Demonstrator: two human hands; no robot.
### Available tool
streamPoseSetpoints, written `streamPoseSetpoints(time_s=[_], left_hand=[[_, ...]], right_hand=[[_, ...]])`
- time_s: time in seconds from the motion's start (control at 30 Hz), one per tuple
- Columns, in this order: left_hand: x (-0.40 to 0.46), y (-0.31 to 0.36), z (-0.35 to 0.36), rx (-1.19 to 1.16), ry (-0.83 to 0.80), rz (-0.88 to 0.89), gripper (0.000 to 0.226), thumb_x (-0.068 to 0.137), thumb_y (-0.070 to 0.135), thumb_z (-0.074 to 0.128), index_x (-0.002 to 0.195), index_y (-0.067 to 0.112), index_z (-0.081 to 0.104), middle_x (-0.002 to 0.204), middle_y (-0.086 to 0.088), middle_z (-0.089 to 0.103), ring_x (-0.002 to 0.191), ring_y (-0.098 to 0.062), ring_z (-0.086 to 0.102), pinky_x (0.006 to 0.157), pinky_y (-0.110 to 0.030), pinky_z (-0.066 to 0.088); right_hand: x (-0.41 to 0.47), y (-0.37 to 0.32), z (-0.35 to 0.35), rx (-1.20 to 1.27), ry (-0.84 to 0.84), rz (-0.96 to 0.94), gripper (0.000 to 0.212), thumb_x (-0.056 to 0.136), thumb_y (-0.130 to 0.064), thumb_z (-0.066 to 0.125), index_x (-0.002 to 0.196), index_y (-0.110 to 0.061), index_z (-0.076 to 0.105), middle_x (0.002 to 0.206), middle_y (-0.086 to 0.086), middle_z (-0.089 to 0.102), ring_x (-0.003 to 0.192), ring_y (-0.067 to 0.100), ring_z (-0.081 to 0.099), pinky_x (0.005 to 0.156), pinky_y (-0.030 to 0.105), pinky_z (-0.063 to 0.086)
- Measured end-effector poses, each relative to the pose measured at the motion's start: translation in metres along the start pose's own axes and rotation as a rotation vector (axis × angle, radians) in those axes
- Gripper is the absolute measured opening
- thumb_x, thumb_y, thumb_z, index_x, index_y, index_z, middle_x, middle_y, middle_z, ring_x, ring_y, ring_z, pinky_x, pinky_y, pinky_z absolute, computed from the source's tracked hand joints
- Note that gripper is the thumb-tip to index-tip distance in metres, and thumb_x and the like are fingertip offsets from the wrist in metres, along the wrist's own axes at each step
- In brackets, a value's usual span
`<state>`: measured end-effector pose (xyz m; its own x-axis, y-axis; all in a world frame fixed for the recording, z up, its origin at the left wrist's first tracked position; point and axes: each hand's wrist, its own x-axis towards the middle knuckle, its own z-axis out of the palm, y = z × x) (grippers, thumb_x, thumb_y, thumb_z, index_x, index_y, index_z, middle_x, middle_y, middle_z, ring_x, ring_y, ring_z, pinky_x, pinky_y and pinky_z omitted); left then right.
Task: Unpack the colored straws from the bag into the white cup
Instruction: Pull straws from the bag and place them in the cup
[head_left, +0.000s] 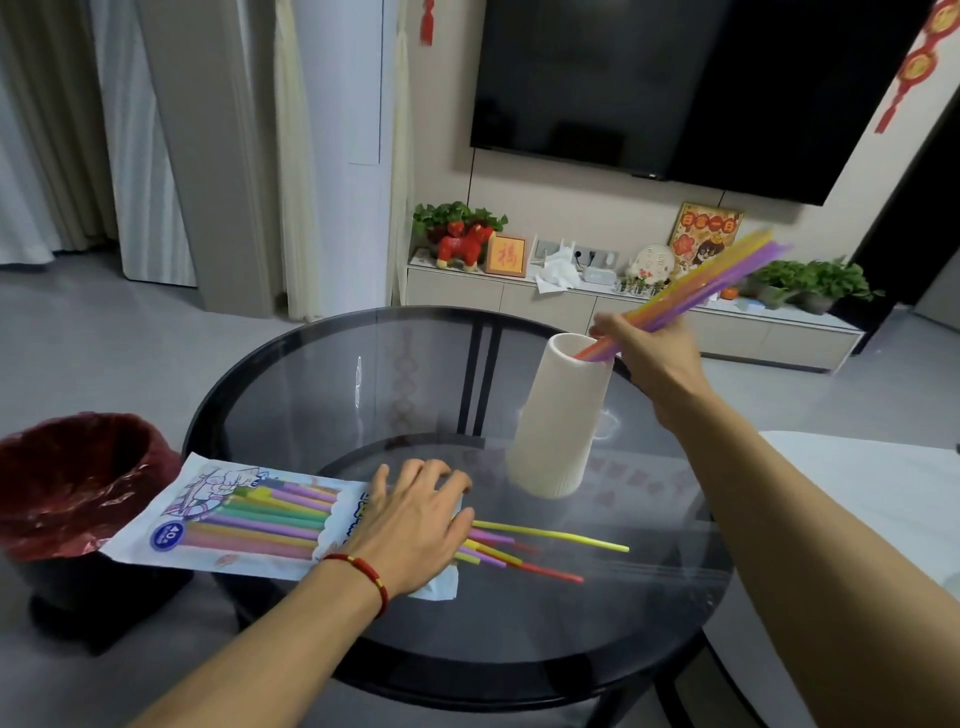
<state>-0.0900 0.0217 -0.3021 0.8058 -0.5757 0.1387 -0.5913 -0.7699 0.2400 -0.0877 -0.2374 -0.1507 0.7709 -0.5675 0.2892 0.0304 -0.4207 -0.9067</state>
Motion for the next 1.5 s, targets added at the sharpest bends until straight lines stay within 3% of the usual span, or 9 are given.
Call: streamPoseSetpoints(time_s=[0.13, 0.27, 0.37, 0.53, 0.63, 0.77, 0.9, 1.2, 1.5], left_hand=[[-0.001, -0.003, -0.004, -0.004, 0.001, 0.0, 0.037, 0.101, 0.049, 0.029, 0.131, 0.032, 0.044, 0.136, 0.008, 0.043, 0.131, -0.016, 0.035, 0.117, -0.056, 0.021], [-0.003, -0.004, -0.005, 0.015, -0.011, 0.017, 0.041, 0.099, 0.053, 0.03, 0.133, 0.033, 0.043, 0.139, 0.008, 0.043, 0.133, -0.016, 0.035, 0.116, -0.055, 0.022], [-0.003, -0.006, -0.007, 0.023, -0.049, 0.048, 0.053, 0.093, 0.064, 0.032, 0.137, 0.035, 0.04, 0.142, 0.008, 0.04, 0.136, -0.016, 0.033, 0.117, -0.057, 0.02], [-0.004, -0.015, -0.006, 0.057, -0.246, 0.128, 0.1, 0.068, 0.092, 0.038, 0.152, 0.043, 0.014, 0.161, 0.004, 0.017, 0.151, -0.02, 0.009, 0.119, -0.064, -0.001], [-0.003, -0.023, -0.006, 0.133, -0.333, 0.133, 0.119, 0.06, 0.096, 0.044, 0.154, 0.044, -0.006, 0.166, 0.002, 0.001, 0.153, -0.022, -0.004, 0.116, -0.068, -0.008], [-0.004, -0.024, -0.009, 0.119, -0.372, 0.116, 0.123, 0.061, 0.092, 0.051, 0.154, 0.041, -0.012, 0.166, 0.002, 0.006, 0.153, -0.022, 0.003, 0.117, -0.068, -0.005], [-0.004, -0.02, -0.013, 0.103, -0.336, 0.121, 0.121, 0.067, 0.088, 0.053, 0.156, 0.036, -0.01, 0.161, 0.005, 0.018, 0.148, -0.021, 0.016, 0.121, -0.061, 0.006], [-0.007, -0.015, -0.008, 0.067, -0.223, 0.174, 0.103, 0.066, 0.087, 0.045, 0.154, 0.042, 0.015, 0.152, 0.009, 0.03, 0.141, -0.017, 0.027, 0.118, -0.052, 0.018], [-0.004, -0.024, -0.01, 0.101, -0.182, 0.078, 0.073, 0.07, 0.051, 0.051, 0.141, 0.041, 0.035, 0.158, 0.0, 0.022, 0.15, -0.019, 0.013, 0.119, -0.065, -0.001]], right_hand=[[0.0, -0.003, 0.001, 0.015, -0.2, 0.033, 0.045, 0.09, -0.046, 0.077, 0.12, -0.013, 0.071, 0.098, 0.006, 0.071, 0.082, 0.016, 0.063, 0.064, 0.024, 0.047], [-0.005, 0.004, -0.005, 0.132, -0.227, 0.038, 0.073, 0.087, -0.055, 0.075, 0.144, -0.014, 0.055, 0.134, 0.009, 0.066, 0.124, 0.026, 0.061, 0.105, 0.041, 0.048], [-0.016, 0.004, -0.012, 0.194, -0.153, -0.056, 0.086, 0.085, -0.06, 0.07, 0.155, -0.02, 0.04, 0.145, 0.002, 0.054, 0.125, 0.016, 0.058, 0.096, 0.026, 0.048], [-0.064, 0.051, -0.026, 0.13, 0.33, -0.356, 0.018, 0.09, -0.028, 0.057, 0.104, -0.018, 0.064, 0.097, 0.01, 0.071, 0.087, 0.025, 0.066, 0.077, 0.052, 0.057], [-0.09, 0.09, -0.022, -0.375, -0.158, -0.407, 0.024, 0.089, -0.044, 0.052, 0.094, -0.027, 0.069, 0.093, 0.0, 0.076, 0.081, 0.013, 0.067, 0.071, 0.039, 0.057], [-0.103, 0.126, -0.006, -0.932, -0.773, -0.231, 0.089, 0.076, -0.097, 0.036, 0.145, -0.042, 0.047, 0.152, -0.009, 0.045, 0.136, 0.016, 0.043, 0.114, 0.048, 0.038], [-0.123, 0.144, 0.015, -0.942, -0.694, -0.378, 0.104, 0.069, -0.105, 0.025, 0.148, -0.038, 0.04, 0.145, -0.008, 0.041, 0.128, 0.014, 0.039, 0.106, 0.039, 0.036], [-0.139, 0.118, 0.049, -0.884, -0.726, -0.654, 0.039, 0.108, -0.054, 0.035, 0.117, -0.019, 0.05, 0.108, 0.002, 0.063, 0.093, 0.024, 0.061, 0.077, 0.043, 0.051], [-0.117, 0.105, 0.012, -1.024, -0.718, -0.7, 0.034, 0.109, -0.053, 0.025, 0.109, -0.024, 0.043, 0.096, -0.001, 0.063, 0.073, 0.029, 0.062, 0.062, 0.045, 0.05]])
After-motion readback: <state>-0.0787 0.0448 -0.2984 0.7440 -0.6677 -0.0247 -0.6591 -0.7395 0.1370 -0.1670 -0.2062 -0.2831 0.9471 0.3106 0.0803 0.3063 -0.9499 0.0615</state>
